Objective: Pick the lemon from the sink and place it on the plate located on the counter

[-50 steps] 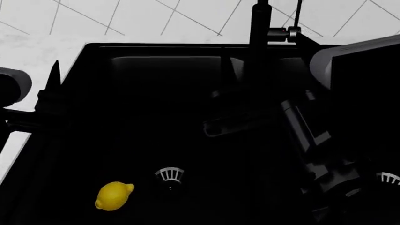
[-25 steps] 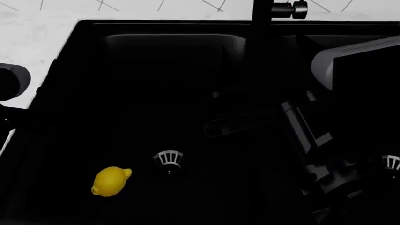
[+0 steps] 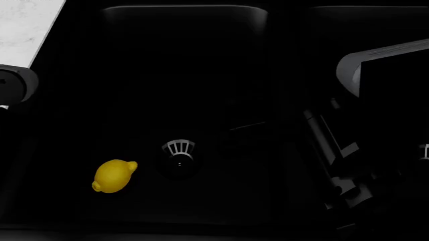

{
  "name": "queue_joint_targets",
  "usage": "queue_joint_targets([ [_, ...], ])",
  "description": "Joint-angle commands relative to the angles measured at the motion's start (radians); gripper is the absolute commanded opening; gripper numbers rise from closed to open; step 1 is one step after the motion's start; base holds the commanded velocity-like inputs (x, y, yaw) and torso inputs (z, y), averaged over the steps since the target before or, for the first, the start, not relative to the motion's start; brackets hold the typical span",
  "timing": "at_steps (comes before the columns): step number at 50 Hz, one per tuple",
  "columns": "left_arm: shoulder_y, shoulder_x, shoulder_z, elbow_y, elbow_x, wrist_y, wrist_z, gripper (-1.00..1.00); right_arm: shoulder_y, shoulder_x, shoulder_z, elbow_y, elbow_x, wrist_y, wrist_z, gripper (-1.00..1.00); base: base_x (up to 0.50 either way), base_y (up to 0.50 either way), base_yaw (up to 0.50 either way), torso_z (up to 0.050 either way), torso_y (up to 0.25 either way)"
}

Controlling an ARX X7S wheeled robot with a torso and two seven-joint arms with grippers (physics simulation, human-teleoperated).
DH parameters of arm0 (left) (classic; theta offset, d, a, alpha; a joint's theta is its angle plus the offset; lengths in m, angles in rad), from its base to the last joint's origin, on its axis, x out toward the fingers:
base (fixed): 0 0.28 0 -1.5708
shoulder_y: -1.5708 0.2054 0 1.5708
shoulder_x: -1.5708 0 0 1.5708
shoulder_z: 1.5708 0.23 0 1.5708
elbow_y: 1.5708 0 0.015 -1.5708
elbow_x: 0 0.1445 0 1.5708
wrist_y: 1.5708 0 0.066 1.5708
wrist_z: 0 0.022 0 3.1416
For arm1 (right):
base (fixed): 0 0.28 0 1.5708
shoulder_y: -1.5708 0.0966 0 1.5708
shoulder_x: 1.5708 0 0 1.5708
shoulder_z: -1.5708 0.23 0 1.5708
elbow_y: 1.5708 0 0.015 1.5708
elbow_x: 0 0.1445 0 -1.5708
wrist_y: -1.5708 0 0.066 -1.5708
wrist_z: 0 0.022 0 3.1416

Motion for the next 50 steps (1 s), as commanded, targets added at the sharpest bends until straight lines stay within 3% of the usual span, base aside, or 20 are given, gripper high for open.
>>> queue_joint_targets([
  [1,0.005,-0.008,0.004,0.002,-0.016,0.05,0.018,1.0,-0.011,0.003,-0.01,0.007,-0.014,-0.021,-0.006,1.0,0.0,0.0,0.0,0.0,0.0],
  [14,0.005,-0.008,0.004,0.002,-0.016,0.05,0.018,1.0,-0.011,0.003,-0.01,0.007,-0.014,-0.021,-0.006,1.0,0.0,0.0,0.0,0.0,0.0],
  [15,-0.002,0.0,-0.002,0.004,-0.015,0.044,0.036,1.0,-0.021,0.198,-0.171,0.082,0.222,-0.266,0.208,1.0,0.0,0.0,0.0,0.0,0.0],
  [21,-0.19,-0.003,0.016,-0.108,-0.056,-0.088,0.093,1.0,-0.023,0.202,-0.168,0.08,0.228,-0.268,0.208,1.0,0.0,0.0,0.0,0.0,0.0],
  [24,-0.316,-0.023,0.075,-0.263,-0.08,-0.094,0.123,1.0,-0.022,0.206,-0.16,0.072,0.243,-0.264,0.215,1.0,0.0,0.0,0.0,0.0,0.0],
  [30,-0.427,-0.019,0.157,-0.533,-0.103,-0.011,0.149,1.0,-0.021,0.218,-0.131,0.073,0.274,-0.261,0.223,1.0,0.0,0.0,0.0,0.0,0.0],
  [39,-0.504,-0.046,0.319,-0.955,-0.112,0.188,0.214,1.0,-0.024,0.222,-0.131,0.074,0.278,-0.265,0.225,1.0,0.0,0.0,0.0,0.0,0.0],
  [43,-0.542,-0.023,0.31,-1.178,-0.134,0.263,0.238,1.0,-0.022,0.221,-0.139,0.077,0.273,-0.265,0.225,1.0,0.0,0.0,0.0,0.0,0.0],
  [50,-0.589,0.005,0.403,-1.429,-0.126,0.383,0.29,1.0,-0.021,0.227,-0.135,0.08,0.273,-0.266,0.228,1.0,0.0,0.0,0.0,0.0,0.0],
])
